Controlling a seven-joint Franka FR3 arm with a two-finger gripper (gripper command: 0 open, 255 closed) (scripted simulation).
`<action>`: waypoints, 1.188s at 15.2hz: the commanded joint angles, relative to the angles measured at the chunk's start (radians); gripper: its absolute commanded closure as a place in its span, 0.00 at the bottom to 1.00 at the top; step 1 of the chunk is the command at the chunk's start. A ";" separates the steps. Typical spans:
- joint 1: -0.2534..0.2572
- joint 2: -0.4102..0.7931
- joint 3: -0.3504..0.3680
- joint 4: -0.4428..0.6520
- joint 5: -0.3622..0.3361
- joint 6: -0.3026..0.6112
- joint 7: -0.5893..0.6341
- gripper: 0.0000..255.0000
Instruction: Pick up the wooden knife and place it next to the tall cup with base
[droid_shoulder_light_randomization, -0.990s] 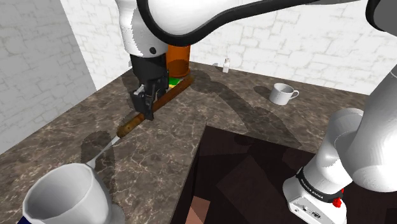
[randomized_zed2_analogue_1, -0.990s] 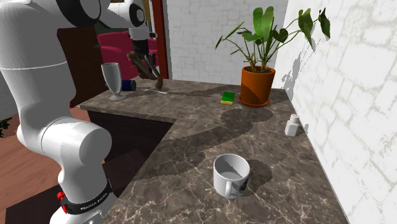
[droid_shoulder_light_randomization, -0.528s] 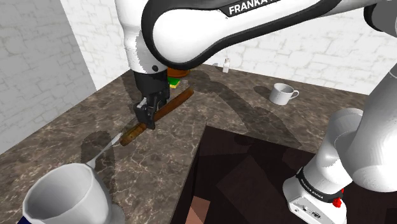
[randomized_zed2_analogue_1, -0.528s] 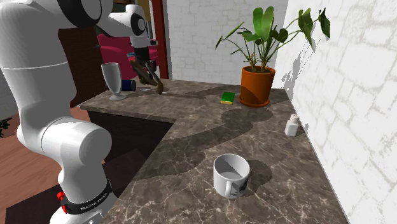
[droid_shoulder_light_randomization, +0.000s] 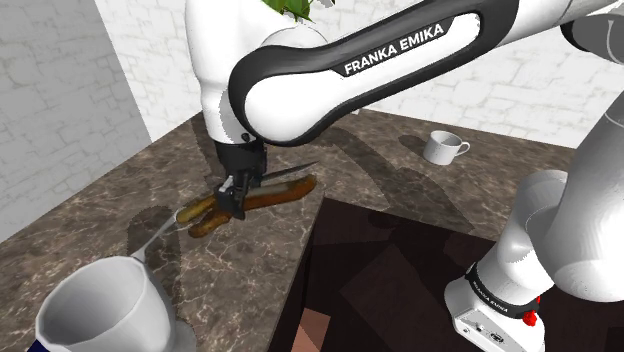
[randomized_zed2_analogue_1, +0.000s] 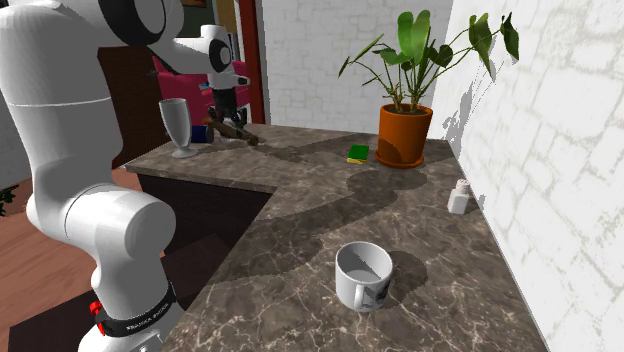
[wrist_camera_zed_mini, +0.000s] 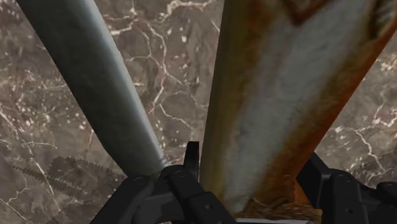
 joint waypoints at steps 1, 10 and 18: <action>0.000 0.006 -0.001 -0.020 -0.002 0.027 0.000 1.00; 0.002 0.055 -0.002 -0.086 -0.019 0.139 0.013 1.00; 0.004 0.096 -0.005 -0.119 -0.034 0.213 0.024 1.00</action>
